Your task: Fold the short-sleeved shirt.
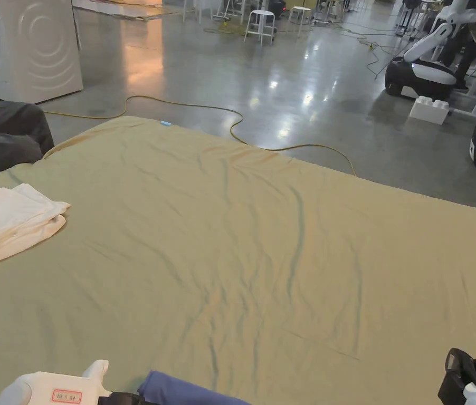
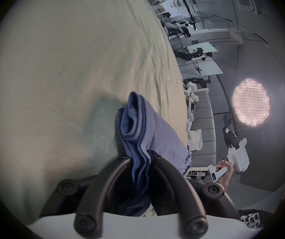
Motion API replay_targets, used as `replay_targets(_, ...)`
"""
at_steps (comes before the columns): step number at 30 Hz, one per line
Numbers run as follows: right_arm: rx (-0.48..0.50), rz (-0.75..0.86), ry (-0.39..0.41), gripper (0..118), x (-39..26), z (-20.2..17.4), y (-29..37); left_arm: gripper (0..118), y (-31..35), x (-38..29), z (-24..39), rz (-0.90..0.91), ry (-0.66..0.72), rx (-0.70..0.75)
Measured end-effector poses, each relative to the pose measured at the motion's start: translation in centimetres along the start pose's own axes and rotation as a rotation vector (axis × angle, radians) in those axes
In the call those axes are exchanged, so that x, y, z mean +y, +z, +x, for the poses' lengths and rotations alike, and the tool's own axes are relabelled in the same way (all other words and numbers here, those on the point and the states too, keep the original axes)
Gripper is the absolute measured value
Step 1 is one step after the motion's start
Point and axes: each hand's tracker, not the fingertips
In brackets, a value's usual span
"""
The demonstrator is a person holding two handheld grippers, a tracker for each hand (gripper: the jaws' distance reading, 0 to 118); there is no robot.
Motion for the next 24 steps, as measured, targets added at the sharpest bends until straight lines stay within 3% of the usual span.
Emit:
replay_targets(11,-0.002,-0.001,0.004,0,0.2,0.5,0.2,10,2.7,0.1,3.3,0.100,-0.082,0.025)
replay_targets(18,-0.005,0.008,-0.001,0,0.4,1.0,0.3,10,6.2,1.7,7.2,0.129,-0.159,0.111)
replay_targets(24,0.008,0.009,-0.010,0,0.4,1.0,0.0,10,11.4,2.4,9.9,0.204,-0.173,0.269)
